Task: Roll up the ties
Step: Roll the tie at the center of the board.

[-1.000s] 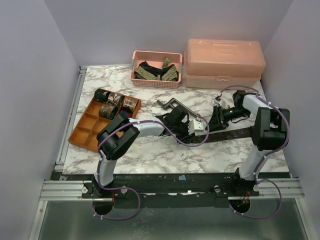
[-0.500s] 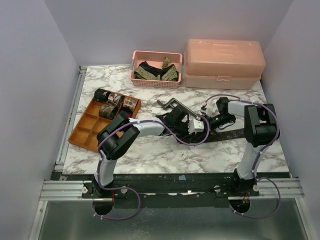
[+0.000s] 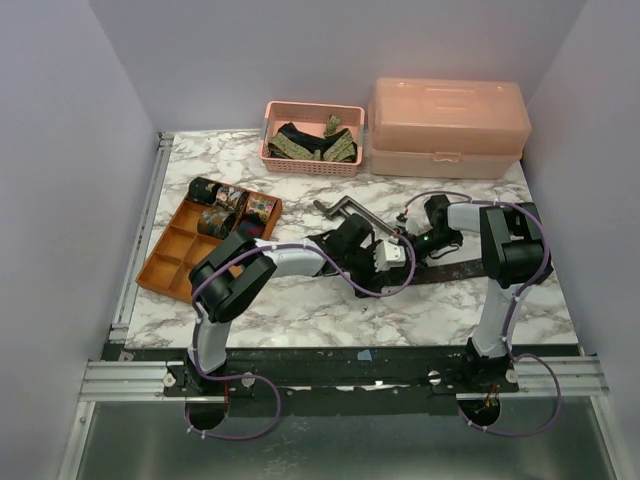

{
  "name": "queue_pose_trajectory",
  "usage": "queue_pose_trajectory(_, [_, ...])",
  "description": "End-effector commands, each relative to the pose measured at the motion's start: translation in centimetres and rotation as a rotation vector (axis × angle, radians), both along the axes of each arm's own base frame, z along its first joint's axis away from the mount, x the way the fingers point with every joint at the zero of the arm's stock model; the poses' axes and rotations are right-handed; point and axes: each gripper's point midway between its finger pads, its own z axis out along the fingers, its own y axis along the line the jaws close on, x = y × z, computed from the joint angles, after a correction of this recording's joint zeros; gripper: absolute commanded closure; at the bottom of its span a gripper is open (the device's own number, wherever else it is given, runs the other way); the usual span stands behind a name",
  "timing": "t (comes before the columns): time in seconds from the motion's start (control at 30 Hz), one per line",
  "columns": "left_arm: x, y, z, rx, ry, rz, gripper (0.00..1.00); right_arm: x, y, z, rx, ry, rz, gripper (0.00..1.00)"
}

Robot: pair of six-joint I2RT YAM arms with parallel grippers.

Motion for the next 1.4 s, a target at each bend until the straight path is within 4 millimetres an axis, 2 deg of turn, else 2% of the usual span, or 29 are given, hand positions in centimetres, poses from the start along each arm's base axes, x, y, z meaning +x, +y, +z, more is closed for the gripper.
queue_pose_trajectory(0.0, [-1.2, 2.6, -2.3, 0.055, 0.018, 0.033, 0.27, 1.1, -0.5, -1.4, -0.065, -0.065, 0.038, 0.91])
queue_pose_trajectory(0.13, [0.3, 1.6, -1.8, 0.033, -0.044, 0.059, 0.22, 1.3, -0.2, -0.4, -0.034, -0.074, 0.052, 0.92])
queue_pose_trajectory(0.27, [1.1, 1.2, -2.8, 0.063, -0.093, 0.058, 0.22, 1.4, 0.2, 0.2, -0.014, -0.072, 0.070, 0.93])
queue_pose_trajectory(0.5, [2.0, 1.8, -4.4, 0.107, -0.159, 0.086, 0.24, 1.4, 0.0, 0.6, -0.024, -0.074, 0.102, 0.94])
queue_pose_trajectory(0.6, [1.4, 1.8, -3.8, 0.063, -0.162, 0.051, 0.22, 1.2, -0.1, 0.5, -0.035, -0.070, 0.107, 0.94])
queue_pose_trajectory(0.7, [0.9, 1.5, -2.2, -0.019, -0.174, 0.030, 0.20, 1.1, -0.2, 0.3, -0.042, -0.067, 0.110, 0.95])
queue_pose_trajectory(0.9, [1.5, 0.5, -0.3, -0.093, -0.161, 0.069, 0.15, 1.2, -0.3, 0.6, -0.040, -0.078, 0.117, 0.95])
queue_pose_trajectory(1.13, [2.0, -0.6, -1.7, -0.053, -0.138, 0.049, 0.15, 1.4, -0.1, 1.2, -0.026, -0.085, 0.120, 0.96])
queue_pose_trajectory(1.27, [2.0, -0.5, -3.1, -0.002, -0.111, 0.044, 0.20, 1.9, 0.2, 2.0, -0.005, -0.093, 0.115, 0.96])
queue_pose_trajectory(1.37, [1.4, 0.2, -4.2, 0.043, -0.077, 0.029, 0.35, 2.3, 0.4, 2.5, 0.002, -0.099, 0.112, 0.96])
